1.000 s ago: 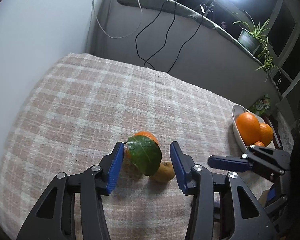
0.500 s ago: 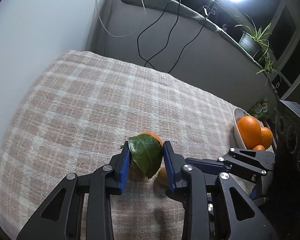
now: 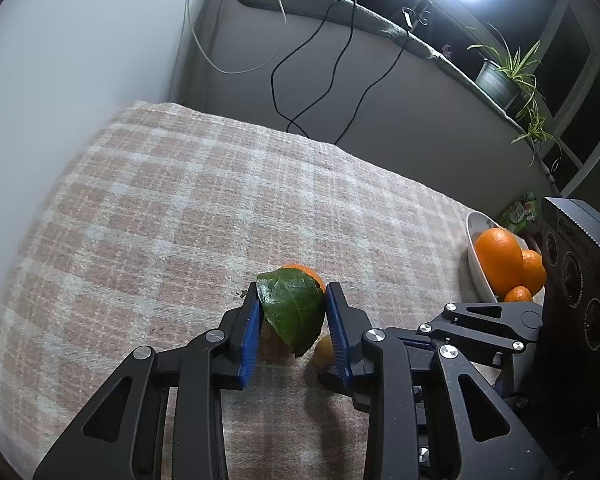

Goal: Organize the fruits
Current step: 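Close the left tool on the leafy mandarin while the right tool grasps the small brown fruit, then carry the leafy mandarin with the left tool to the plate while the right tool carries the brown fruit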

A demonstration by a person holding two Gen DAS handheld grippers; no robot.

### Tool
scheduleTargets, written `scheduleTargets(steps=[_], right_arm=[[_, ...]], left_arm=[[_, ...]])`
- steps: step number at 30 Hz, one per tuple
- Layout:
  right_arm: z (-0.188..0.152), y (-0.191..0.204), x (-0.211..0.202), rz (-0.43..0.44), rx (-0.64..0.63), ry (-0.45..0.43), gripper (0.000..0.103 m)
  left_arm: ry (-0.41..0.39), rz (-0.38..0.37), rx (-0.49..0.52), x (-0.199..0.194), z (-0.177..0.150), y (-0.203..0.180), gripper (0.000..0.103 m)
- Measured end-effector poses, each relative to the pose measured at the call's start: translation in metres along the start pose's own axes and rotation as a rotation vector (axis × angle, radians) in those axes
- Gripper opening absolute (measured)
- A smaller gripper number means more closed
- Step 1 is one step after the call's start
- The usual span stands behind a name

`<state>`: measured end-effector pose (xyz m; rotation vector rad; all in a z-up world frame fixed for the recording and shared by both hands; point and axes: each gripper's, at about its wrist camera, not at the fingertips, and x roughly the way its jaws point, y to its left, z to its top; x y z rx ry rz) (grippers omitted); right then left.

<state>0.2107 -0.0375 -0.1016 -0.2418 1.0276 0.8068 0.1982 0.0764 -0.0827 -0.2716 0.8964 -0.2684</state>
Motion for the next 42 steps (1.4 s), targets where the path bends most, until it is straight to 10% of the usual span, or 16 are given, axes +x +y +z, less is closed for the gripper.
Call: scheduleTargets(steps=[23, 42], right_arm=[[-0.033, -0.054, -0.103, -0.057, 0.078, -0.163, 0.029], [-0.072, -0.191, -0.185, -0.219, 0.290, -0.252, 0.029]], left_arm=[[-0.054, -0.049, 0.021, -0.015, 0.009, -0.028, 0.028], [-0.038, -0.225, 0.169, 0.027, 0.051, -0.157, 0.028]])
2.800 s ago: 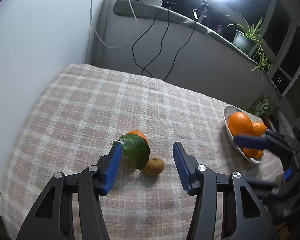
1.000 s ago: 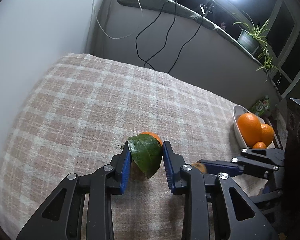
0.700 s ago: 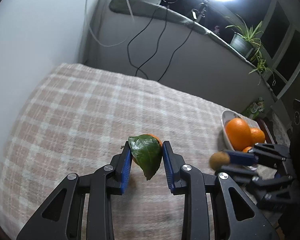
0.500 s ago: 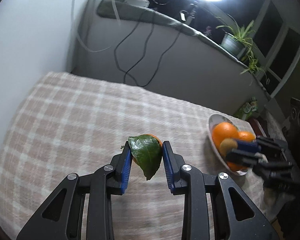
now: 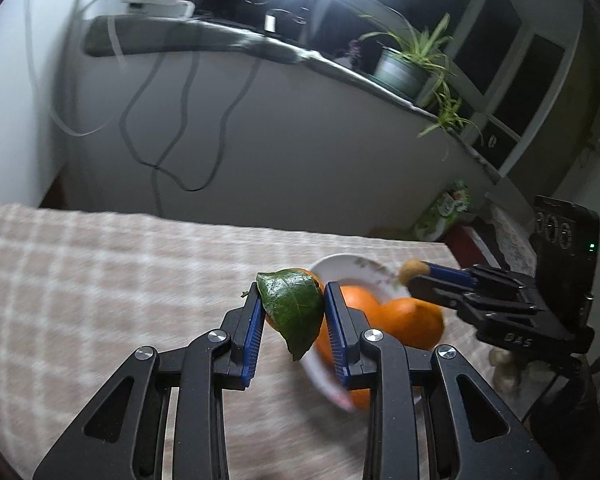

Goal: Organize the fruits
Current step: 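Carry the leafy mandarin with the left tool to the plate while the right tool carries the brown fruit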

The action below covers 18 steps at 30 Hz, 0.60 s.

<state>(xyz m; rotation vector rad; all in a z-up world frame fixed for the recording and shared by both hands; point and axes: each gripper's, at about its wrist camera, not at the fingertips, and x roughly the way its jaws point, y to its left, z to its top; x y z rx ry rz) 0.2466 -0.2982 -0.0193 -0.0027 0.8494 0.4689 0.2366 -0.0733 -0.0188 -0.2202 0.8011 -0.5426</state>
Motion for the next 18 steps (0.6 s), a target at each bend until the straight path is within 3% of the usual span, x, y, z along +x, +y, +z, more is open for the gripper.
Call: scheduleTargets(steps=[18], right_arm=[[-0.004, -0.055, 0.017, 0.025, 0.099, 0.020, 0.029]], left_arm=[[0.057, -0.071, 0.042, 0.056, 0.023, -0.054, 0.028]])
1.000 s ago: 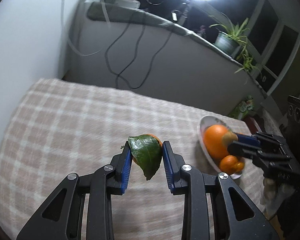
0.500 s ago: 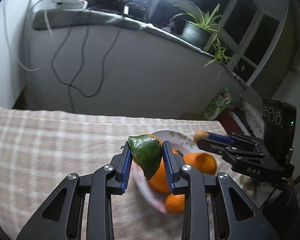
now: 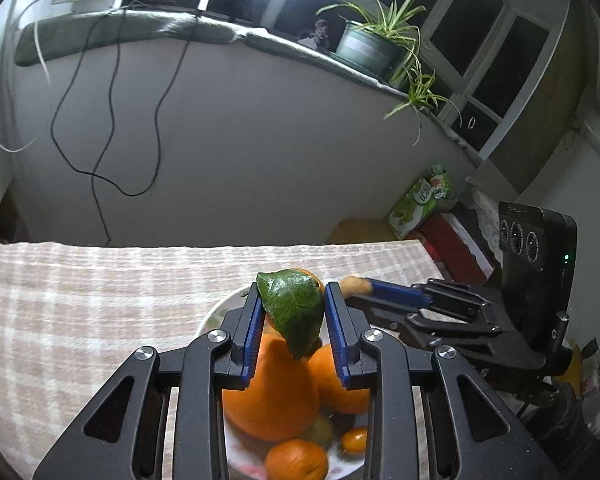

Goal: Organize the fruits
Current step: 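Carry the leafy mandarin with the left tool to the plate while the right tool carries the brown fruit, then open both tools to release the leafy mandarin and brown fruit onto the plate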

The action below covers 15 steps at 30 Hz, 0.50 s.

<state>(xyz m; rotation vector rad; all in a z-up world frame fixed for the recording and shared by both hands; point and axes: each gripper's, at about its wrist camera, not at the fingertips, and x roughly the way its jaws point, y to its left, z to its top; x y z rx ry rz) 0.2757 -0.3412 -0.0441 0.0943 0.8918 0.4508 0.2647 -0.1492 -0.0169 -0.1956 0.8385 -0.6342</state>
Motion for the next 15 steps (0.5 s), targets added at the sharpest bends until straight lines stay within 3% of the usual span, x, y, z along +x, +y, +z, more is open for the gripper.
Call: scheduleTargets(steps=[12, 14, 15], right_arm=[[-0.004, -0.013, 0.001, 0.022, 0.032, 0.009, 0.030], [-0.003, -0.013, 0.000, 0.028, 0.034, 0.008, 0.038], [-0.003, -0.013, 0.000, 0.026, 0.034, 0.005, 0.047]], left_arm=[[0.039, -0.018, 0.011, 0.017, 0.001, -0.010, 0.028], [0.036, -0.015, 0.013, 0.016, 0.002, -0.010, 0.028], [0.036, -0.014, 0.014, 0.016, 0.003, -0.010, 0.028]])
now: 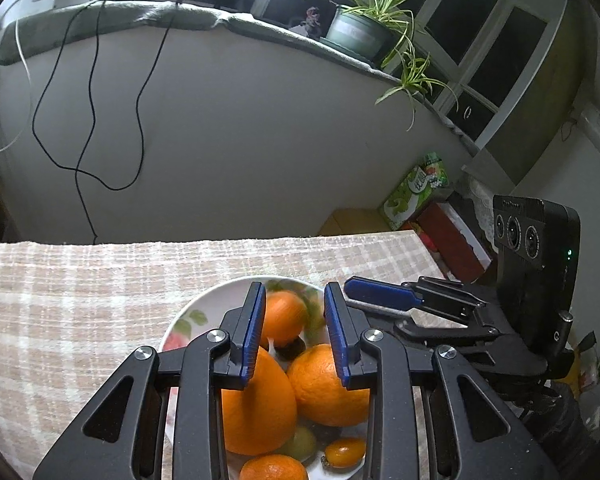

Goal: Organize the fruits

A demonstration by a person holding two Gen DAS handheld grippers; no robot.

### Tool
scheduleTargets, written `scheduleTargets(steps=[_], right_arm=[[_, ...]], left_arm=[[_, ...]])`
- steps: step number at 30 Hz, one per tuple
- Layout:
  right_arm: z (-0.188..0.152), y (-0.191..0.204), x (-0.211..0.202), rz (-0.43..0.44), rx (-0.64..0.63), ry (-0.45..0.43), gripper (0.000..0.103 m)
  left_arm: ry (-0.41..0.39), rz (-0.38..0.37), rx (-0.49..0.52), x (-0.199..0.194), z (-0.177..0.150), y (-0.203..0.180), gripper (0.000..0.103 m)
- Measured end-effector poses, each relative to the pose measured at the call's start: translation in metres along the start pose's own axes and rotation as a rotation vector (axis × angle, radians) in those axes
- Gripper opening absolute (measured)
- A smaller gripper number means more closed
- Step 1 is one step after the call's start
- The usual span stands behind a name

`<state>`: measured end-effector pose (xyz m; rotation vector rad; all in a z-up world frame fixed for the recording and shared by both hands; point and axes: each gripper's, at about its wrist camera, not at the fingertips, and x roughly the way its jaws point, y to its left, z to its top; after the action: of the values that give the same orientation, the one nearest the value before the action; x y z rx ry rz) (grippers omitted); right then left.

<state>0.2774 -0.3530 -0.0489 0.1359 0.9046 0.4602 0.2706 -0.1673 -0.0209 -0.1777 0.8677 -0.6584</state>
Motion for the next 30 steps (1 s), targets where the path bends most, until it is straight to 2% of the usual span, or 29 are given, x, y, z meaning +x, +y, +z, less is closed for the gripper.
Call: scheduleTargets(steps=[1, 2, 10, 13, 18, 20, 25, 30], right_arm=[[0.000, 0.001, -0.001, -0.003, 0.000, -0.002, 0.054], [-0.001, 0.002, -0.002, -0.003, -0.001, -0.003, 0.055], [-0.005, 0.004, -0.009, -0.018, 0.000, -0.006, 0.057], [-0.006, 0.006, -0.013, -0.024, 0.002, -0.014, 0.062], [-0.010, 0.010, -0.022, -0.030, -0.003, -0.024, 0.066], [-0.011, 0.014, -0.027, -0.036, -0.008, -0.030, 0.068], [-0.018, 0.022, -0.039, -0.050, -0.021, -0.044, 0.075], [-0.024, 0.029, -0.048, -0.065, -0.035, -0.049, 0.076]], left_arm=[[0.000, 0.002, 0.002, 0.000, 0.000, -0.001, 0.029], [0.000, 0.005, 0.006, -0.001, 0.001, -0.001, 0.030], [-0.008, 0.019, 0.008, -0.007, -0.001, -0.002, 0.030], [-0.012, 0.025, 0.012, -0.009, -0.002, -0.003, 0.035], [-0.020, 0.039, 0.030, -0.015, -0.006, -0.008, 0.037], [-0.025, 0.046, 0.038, -0.020, -0.009, -0.010, 0.043], [-0.036, 0.058, 0.052, -0.028, -0.012, -0.016, 0.044], [-0.054, 0.078, 0.070, -0.038, -0.016, -0.021, 0.045]])
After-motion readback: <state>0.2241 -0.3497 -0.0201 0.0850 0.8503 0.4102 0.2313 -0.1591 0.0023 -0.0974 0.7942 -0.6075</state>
